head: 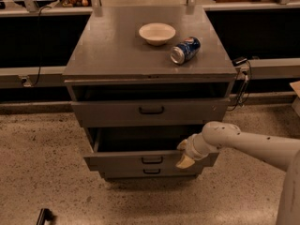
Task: Open middle drawer
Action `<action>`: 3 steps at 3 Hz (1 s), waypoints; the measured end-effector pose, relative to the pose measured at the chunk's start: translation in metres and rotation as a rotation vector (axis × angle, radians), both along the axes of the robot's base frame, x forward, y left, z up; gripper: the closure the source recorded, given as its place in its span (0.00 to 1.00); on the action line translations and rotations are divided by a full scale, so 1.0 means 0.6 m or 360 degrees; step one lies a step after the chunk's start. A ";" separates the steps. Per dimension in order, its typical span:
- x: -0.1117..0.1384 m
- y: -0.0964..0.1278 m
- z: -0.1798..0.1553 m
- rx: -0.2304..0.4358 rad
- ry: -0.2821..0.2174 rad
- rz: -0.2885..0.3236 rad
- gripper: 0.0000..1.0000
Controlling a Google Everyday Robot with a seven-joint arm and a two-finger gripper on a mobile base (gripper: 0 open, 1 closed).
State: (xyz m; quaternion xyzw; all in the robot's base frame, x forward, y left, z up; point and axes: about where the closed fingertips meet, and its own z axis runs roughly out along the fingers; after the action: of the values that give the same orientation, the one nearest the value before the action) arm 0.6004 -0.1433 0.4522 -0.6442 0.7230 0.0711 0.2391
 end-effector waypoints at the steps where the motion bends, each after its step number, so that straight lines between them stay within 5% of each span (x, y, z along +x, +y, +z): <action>1: -0.003 0.000 0.002 0.0003 0.0002 0.0004 0.28; 3: -0.106 -0.026 0.035 0.0073 0.0138 0.0175 0.00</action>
Offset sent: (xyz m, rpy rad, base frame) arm -0.1939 -0.0310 0.1190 0.2015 0.2129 0.3047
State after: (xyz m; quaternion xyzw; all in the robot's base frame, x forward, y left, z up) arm 0.5367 -0.1587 0.4734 -0.6737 0.6944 0.1284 0.2179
